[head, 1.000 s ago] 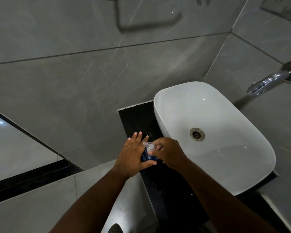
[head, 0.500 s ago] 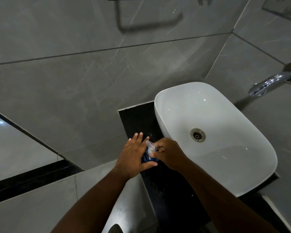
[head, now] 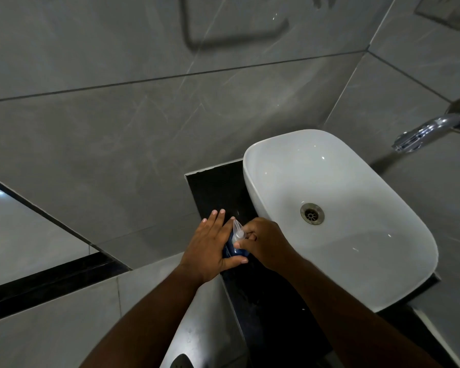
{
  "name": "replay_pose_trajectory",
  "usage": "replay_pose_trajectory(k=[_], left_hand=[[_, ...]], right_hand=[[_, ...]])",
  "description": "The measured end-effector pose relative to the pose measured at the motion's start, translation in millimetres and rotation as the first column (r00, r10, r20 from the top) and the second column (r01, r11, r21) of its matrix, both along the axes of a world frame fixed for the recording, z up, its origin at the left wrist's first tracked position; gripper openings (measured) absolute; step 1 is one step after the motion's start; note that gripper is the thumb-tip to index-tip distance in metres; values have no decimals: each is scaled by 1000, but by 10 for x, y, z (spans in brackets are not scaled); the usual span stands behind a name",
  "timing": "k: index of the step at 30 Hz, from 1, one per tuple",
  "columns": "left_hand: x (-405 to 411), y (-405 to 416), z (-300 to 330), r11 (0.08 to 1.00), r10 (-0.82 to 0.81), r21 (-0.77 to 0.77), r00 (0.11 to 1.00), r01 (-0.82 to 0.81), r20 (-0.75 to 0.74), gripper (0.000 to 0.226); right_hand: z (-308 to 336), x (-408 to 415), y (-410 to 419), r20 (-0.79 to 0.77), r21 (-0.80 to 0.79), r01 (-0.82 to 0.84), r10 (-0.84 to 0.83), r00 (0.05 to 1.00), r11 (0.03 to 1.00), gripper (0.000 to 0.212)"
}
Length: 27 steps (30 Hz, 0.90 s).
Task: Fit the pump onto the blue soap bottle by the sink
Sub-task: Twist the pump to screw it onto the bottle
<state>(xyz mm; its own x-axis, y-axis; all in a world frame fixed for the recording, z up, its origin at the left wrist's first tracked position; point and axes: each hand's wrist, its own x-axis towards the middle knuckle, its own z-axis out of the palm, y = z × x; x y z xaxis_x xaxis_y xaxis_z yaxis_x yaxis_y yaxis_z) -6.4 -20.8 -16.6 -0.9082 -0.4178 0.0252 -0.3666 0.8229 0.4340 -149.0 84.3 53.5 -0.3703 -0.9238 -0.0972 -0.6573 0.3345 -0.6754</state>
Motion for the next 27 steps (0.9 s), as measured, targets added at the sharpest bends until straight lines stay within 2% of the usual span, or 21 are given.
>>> replay_pose_trajectory(k=[8,11,15,18,22,25,27], left_hand=[[-8,0,20,1000,-9,24,1000,9,-3,100],[-8,12,-4,1000,-9,28,1000,10,-10,101],[-8,5,-40,998,-7,59,1000,9,-27,98],[27,-21,-35,999,-17,41,1000,17,-1,98],[36,-37,-4,1000,-24,4,1000,24,13,101],[22,-50,4,1000,-22,-7,1000,22,11,101],[22,-49,-6,1000,-19,-22,1000,20,19,102]], right_hand=[[15,-27,-21,-94,26,-117,119,988,993,23],[-26,9,-11,-124,19,-75,77,989,997,26],[-86,153,40,-170,-42,52,-59,984,998,23],[-70,282,63,-131,-87,118,-129,983,989,19],[102,261,119,-47,-91,78,-83,995,993,23],[186,260,61,-95,-98,80,-90,991,992,33],[227,258,-14,-89,-21,97,-99,991,995,30]])
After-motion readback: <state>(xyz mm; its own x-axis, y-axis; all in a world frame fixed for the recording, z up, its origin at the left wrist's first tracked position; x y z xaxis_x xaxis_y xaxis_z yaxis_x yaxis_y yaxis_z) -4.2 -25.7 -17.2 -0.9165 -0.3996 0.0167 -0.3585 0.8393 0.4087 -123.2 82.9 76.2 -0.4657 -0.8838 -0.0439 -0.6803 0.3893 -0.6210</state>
